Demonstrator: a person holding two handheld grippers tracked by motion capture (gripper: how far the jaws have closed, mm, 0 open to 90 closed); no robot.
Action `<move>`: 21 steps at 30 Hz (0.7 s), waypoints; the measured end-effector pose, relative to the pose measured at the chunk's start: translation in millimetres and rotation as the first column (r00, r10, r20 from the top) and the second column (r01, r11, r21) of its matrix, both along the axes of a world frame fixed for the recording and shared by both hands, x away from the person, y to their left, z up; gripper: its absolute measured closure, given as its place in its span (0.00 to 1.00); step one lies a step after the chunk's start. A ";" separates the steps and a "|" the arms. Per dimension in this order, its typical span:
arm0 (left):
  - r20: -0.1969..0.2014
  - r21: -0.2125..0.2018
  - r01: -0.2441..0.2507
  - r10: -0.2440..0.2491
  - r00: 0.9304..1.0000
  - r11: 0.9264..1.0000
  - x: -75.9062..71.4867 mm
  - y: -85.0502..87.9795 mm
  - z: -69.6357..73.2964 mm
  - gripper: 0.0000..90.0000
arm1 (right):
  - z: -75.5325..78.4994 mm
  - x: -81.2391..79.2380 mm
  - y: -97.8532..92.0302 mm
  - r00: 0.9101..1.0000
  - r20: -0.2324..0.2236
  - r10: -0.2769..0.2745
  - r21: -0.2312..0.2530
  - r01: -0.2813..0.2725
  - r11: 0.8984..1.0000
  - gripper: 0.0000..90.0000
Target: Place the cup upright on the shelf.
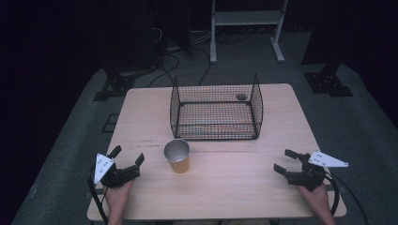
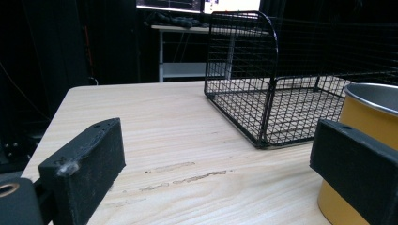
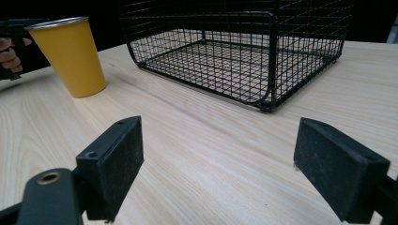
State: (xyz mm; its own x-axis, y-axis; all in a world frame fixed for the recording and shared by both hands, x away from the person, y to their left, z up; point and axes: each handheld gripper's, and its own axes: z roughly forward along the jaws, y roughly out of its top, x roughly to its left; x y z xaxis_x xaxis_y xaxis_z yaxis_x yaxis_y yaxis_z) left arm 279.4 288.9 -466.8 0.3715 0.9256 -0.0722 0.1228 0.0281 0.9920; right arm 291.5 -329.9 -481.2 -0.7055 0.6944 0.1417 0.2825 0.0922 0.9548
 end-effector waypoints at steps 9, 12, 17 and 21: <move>-0.008 0.000 0.053 -0.053 0.999 0.999 -6.4 0.1 0.7 0.03 | 0.0 0.0 0.2 1.000 -0.002 -0.004 0.002 0.004 1.000 0.17; -0.014 0.013 0.083 -0.083 0.996 0.996 -8.1 -1.9 0.8 0.03 | -0.1 0.1 0.0 1.000 -0.002 -0.009 0.004 0.009 1.000 0.17; -0.011 0.027 0.127 -0.127 0.992 0.992 -12.3 -9.3 2.0 0.03 | -0.1 0.1 -0.1 1.000 -0.003 -0.012 0.005 0.012 1.000 0.17; -0.008 0.033 0.156 -0.156 0.988 0.987 -14.9 -14.7 2.9 0.03 | -0.1 0.2 -0.1 1.000 -0.003 -0.012 0.004 0.012 1.000 0.17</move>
